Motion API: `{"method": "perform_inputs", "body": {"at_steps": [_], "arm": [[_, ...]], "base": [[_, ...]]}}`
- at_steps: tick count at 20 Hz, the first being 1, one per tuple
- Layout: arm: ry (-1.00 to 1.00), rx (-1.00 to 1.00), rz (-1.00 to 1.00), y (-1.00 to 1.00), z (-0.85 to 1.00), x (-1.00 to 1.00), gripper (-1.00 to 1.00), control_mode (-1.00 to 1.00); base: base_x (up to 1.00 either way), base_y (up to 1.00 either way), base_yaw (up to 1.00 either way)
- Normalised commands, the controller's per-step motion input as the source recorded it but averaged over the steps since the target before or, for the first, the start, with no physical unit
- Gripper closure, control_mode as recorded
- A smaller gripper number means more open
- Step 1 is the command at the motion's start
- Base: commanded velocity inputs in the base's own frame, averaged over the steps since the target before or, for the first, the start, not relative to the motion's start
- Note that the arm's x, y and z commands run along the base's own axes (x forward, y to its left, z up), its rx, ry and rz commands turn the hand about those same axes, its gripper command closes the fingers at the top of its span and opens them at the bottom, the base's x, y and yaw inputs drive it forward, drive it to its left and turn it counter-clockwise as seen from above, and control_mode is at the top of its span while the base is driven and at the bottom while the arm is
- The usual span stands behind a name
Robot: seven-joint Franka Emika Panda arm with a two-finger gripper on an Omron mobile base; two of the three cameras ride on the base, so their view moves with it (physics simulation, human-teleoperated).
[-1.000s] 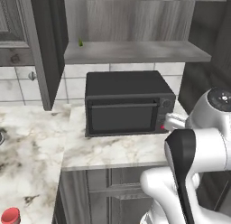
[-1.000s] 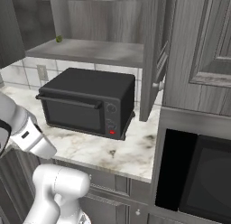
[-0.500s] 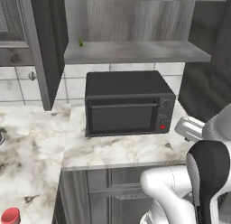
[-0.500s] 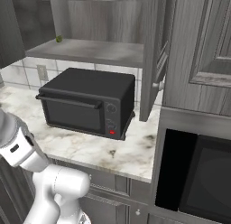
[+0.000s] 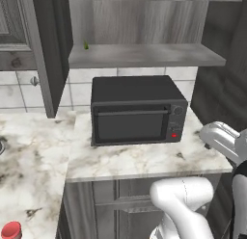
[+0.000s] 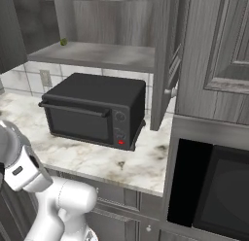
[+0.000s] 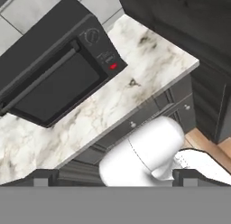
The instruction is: Pick the avocado and bread from the counter and place them on the plate. Then pick the jam from the cabinet and place it next to the plate. Lastly close the cabinet door.
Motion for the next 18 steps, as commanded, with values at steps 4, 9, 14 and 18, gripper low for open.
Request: {"method": "perform_inputs", "body": {"at_steps": [4,9,14,18], "arm": [[-0.16,0.09,0.01,0.0,0.0,-0.16,-1.0,-1.0],[-0.25,0.01,-0.06,0.0,0.0,-0.29,-1.0,-1.0],[-0.27,0.01,-0.09,-0.01,0.0,-0.19,-1.0,-1.0],[-0.07,0.1,-0.03,-0.24,-0.12,0.0,-1.0,-1.0]], "base": [[0.0,0.0,0.0],[0.0,0.0,0.0],[0.0,0.0,0.0],[0.0,0.0,0.0]]}}
